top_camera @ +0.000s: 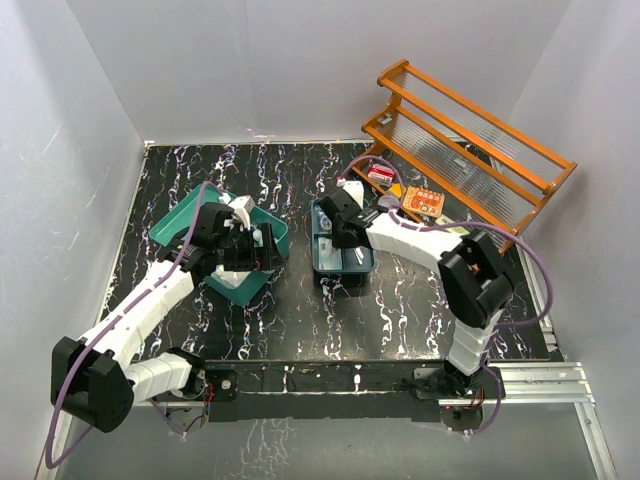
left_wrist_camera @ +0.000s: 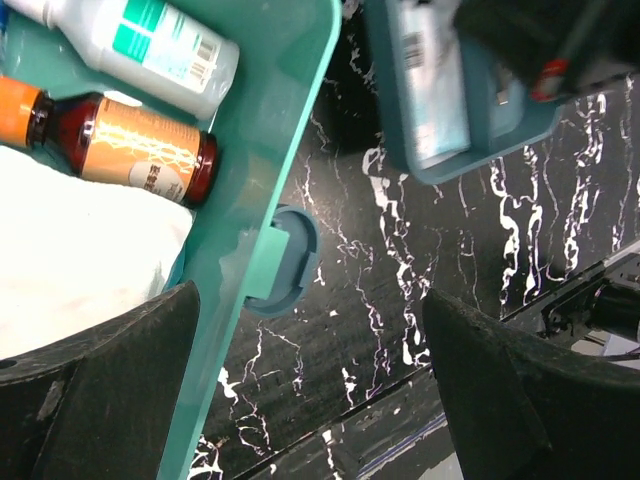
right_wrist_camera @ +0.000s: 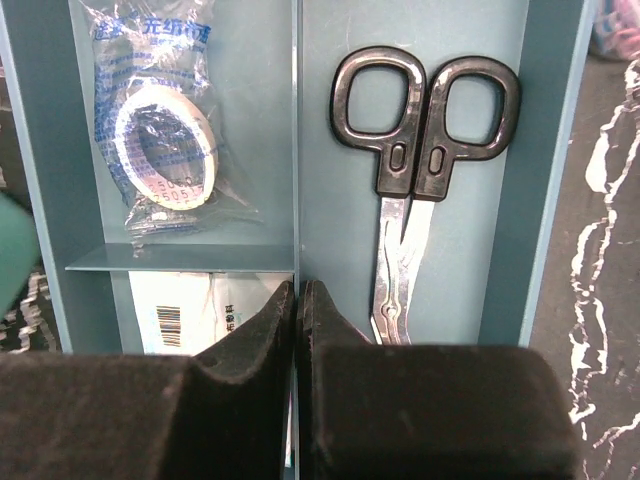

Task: Organize the medicine kit

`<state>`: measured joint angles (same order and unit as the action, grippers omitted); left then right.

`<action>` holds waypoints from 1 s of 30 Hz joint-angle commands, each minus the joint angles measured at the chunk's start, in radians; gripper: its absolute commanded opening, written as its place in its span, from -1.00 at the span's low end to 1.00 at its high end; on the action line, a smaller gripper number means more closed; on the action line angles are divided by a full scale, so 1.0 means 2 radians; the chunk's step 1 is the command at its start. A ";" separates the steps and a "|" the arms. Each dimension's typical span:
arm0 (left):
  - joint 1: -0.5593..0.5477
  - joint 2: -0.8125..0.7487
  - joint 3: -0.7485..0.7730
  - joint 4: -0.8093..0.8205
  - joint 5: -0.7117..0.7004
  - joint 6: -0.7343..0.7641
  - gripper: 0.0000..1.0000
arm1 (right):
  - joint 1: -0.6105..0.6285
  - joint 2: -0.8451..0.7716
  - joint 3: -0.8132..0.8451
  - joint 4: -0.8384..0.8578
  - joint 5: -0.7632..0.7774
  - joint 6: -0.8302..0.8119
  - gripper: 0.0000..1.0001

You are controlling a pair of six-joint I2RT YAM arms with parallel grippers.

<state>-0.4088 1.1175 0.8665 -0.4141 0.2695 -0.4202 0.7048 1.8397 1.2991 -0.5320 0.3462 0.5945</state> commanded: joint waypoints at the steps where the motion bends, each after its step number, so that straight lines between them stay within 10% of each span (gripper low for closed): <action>1: 0.001 0.009 -0.011 -0.014 0.021 -0.005 0.81 | -0.002 -0.074 0.002 0.002 0.017 -0.003 -1.00; 16: 0.000 0.045 -0.021 0.105 0.137 -0.086 0.62 | -0.005 -0.155 0.009 -0.068 0.029 -0.011 -1.00; 30: -0.008 0.109 0.013 0.168 0.110 -0.107 0.58 | -0.012 -0.205 0.005 -0.097 0.049 -0.020 -1.00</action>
<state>-0.4145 1.3106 0.8516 -0.1585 0.4389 -0.5999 0.6849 1.4727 1.2934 -0.7483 0.3988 0.5648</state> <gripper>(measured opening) 0.797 0.012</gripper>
